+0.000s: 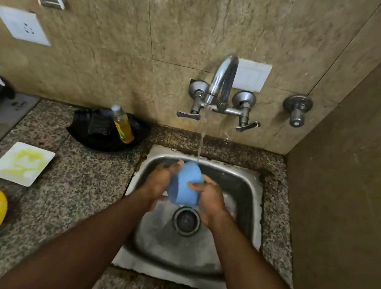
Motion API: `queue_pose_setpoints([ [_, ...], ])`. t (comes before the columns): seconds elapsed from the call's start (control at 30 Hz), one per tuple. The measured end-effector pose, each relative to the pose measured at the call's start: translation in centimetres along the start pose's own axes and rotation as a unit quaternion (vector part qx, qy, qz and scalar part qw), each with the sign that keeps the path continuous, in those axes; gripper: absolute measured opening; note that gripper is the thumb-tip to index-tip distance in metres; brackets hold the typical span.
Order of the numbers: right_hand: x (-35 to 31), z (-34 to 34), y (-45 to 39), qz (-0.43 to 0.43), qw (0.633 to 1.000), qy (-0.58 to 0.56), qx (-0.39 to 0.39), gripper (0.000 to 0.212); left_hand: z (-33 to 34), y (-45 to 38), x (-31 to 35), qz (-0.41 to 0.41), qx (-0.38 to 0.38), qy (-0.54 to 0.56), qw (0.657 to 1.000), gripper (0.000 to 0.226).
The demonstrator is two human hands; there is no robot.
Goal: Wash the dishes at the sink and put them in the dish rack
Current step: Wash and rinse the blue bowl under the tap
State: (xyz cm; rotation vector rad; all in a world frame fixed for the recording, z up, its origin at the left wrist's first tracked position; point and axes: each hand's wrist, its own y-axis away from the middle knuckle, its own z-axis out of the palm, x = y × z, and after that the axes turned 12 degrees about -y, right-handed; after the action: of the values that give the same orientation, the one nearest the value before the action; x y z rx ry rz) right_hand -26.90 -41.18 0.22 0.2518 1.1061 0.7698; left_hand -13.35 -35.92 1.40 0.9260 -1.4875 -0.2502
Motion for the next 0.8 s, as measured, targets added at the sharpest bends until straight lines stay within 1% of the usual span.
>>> queue_pose_setpoints([
  [0.03,0.1,0.4,0.1,-0.069,0.990,0.122,-0.015,0.020,0.1,0.3,0.2,-0.014,-0.016,0.015,1.000,0.046],
  [0.07,0.1,0.8,0.2,-0.138,0.956,0.255,-0.033,0.014,0.1,0.2,0.3,-0.025,-0.028,0.036,0.999,0.051],
  [0.1,0.2,0.9,0.3,-0.197,0.906,0.370,-0.058,0.010,0.2,0.1,0.5,-0.031,-0.042,0.071,0.996,0.054],
  [0.13,0.1,1.0,0.6,-0.242,0.852,0.457,-0.087,0.009,0.1,-0.1,0.6,-0.027,-0.052,0.118,0.991,0.059],
  [0.17,0.0,1.0,0.9,-0.268,0.799,0.526,-0.114,0.013,0.1,-0.2,0.9,-0.022,-0.056,0.161,0.985,0.062],
  [0.2,-0.3,1.0,1.3,-0.277,0.750,0.586,-0.130,0.022,0.2,-0.4,1.1,-0.019,-0.054,0.192,0.980,0.060],
  [0.23,-0.9,1.2,1.6,-0.279,0.703,0.640,-0.139,0.029,0.2,-0.3,1.4,-0.021,-0.044,0.199,0.979,0.054],
  [0.3,-2.3,1.0,1.6,-0.281,0.595,0.736,-0.161,0.035,0.2,0.1,1.8,-0.030,-0.016,0.175,0.984,0.043],
  [0.37,-4.1,0.6,0.9,-0.266,0.472,0.816,-0.201,0.034,0.0,0.4,1.9,-0.026,-0.018,0.153,0.988,0.047],
  [0.43,-6.0,-0.4,-0.3,-0.256,0.352,0.875,-0.213,0.031,-0.4,0.5,1.9,-0.022,-0.022,0.136,0.990,0.040],
  [0.5,-8.0,-0.9,-1.5,-0.308,0.217,0.904,-0.201,0.034,-0.4,0.2,2.2,-0.018,-0.014,0.106,0.994,0.041],
  [0.53,-9.2,-0.5,-1.6,-0.327,0.160,0.910,-0.198,0.039,-0.3,0.0,2.4,-0.018,-0.010,0.093,0.995,0.046],
  [0.57,-10.3,0.2,-1.5,-0.336,0.127,0.911,-0.206,0.044,-0.3,-0.2,2.6,-0.016,-0.010,0.085,0.996,0.049],
  [0.6,-11.1,0.9,-1.5,-0.341,0.104,0.910,-0.212,0.048,-0.3,-0.2,2.9,-0.014,-0.003,0.083,0.996,0.049],
  [0.67,-11.7,1.7,-1.6,-0.321,0.086,0.921,-0.203,0.052,-0.6,-0.7,3.5,-0.004,0.017,0.077,0.997,0.054],
  [0.7,-11.7,1.7,-1.6,-0.318,0.086,0.924,-0.194,0.052,-0.8,-1.0,3.9,0.004,0.024,0.074,0.997,0.055],
  [0.73,-11.6,1.6,-1.7,-0.315,0.098,0.926,-0.182,0.052,-1.0,-0.9,4.4,0.013,0.030,0.076,0.997,0.048],
  [0.77,-11.5,1.5,-1.7,-0.313,0.124,0.926,-0.171,0.051,-1.1,-0.8,4.8,0.025,0.034,0.087,0.995,0.037],
  [0.8,-11.4,1.5,-1.7,-0.312,0.153,0.924,-0.160,0.050,-1.2,-0.9,5.1,0.035,0.041,0.105,0.993,0.032],
])
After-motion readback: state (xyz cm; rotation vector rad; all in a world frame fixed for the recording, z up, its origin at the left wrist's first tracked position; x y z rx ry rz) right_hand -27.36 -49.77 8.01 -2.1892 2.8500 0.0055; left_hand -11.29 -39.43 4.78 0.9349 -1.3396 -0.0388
